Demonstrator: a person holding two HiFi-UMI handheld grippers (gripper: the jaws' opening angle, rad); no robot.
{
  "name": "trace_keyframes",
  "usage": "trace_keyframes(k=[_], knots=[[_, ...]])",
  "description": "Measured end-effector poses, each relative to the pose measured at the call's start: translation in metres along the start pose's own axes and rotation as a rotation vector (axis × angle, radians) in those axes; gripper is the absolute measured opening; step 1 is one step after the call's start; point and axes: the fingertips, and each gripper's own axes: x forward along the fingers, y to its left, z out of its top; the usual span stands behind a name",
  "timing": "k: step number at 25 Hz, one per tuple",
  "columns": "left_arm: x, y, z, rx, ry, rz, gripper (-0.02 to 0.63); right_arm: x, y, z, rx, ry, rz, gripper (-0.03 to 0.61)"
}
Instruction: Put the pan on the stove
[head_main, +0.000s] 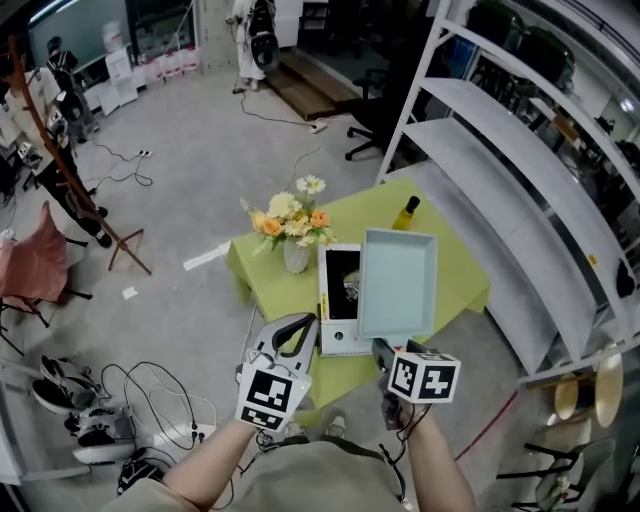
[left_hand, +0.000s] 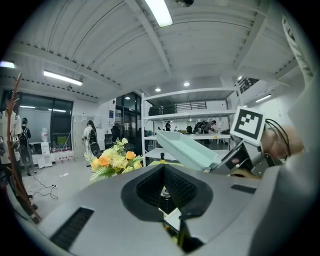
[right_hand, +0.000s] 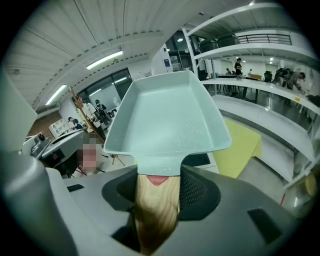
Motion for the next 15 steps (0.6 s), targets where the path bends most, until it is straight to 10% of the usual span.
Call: trace_keyframes(k=[15], knots=[[0.069,0.02,-0.054,-0.052,0.138,0.029,0.006,0.108,-0.04,-0.006,0.013,0.244,-0.029,0.186]])
